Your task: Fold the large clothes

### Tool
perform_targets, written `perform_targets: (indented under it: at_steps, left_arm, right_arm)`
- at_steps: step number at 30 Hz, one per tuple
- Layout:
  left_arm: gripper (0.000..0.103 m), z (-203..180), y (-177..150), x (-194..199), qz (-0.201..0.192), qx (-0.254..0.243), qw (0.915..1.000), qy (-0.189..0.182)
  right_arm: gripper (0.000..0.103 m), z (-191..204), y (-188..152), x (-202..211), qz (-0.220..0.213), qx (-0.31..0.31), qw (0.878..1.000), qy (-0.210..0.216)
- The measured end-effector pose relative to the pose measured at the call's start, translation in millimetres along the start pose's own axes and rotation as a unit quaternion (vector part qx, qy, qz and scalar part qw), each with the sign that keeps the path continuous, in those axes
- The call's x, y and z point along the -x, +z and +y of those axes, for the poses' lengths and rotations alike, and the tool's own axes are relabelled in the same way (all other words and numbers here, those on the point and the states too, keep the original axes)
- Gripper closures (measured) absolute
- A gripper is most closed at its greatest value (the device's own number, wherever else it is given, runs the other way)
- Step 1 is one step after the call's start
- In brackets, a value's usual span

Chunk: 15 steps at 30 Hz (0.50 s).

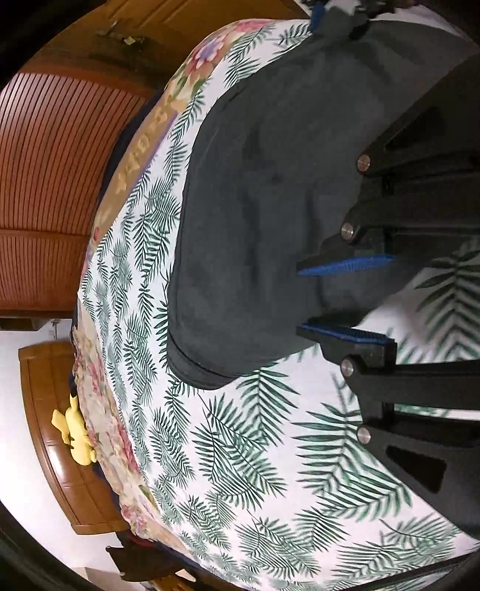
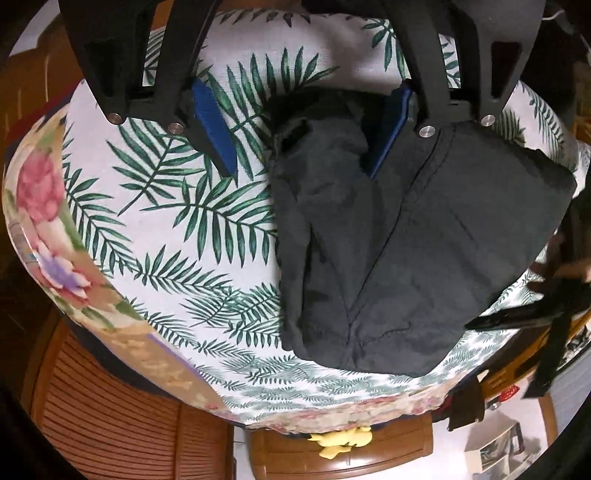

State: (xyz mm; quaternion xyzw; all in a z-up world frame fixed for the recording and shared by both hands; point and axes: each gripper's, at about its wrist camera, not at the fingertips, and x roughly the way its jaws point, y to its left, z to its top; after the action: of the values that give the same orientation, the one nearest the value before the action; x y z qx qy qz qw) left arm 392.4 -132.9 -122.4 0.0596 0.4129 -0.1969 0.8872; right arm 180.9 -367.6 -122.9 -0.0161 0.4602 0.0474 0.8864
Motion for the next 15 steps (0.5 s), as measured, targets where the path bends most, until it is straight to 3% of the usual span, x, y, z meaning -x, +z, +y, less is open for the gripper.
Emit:
perform_targets:
  at_steps: [5,11,13,15]
  left_arm:
    - [0.076,1,13,-15,-0.003,-0.006,0.9999,0.013]
    - [0.062,8,22,-38,-0.001,-0.001,0.9998,0.022]
    - [0.050,11,26,-42,-0.003,0.002,0.9997,0.026]
    - [0.047,16,30,-48,-0.005,0.012,0.9995,0.027]
  right_arm:
    - [0.026,-5,-3,-6,0.002,-0.016,1.000,0.016]
    - [0.024,-14,-2,-13,0.012,-0.041,0.998,0.053]
    - [0.023,-14,-2,-13,0.013,-0.041,0.998,0.054]
    - [0.023,-13,-1,-14,0.014,-0.040,0.998,0.054]
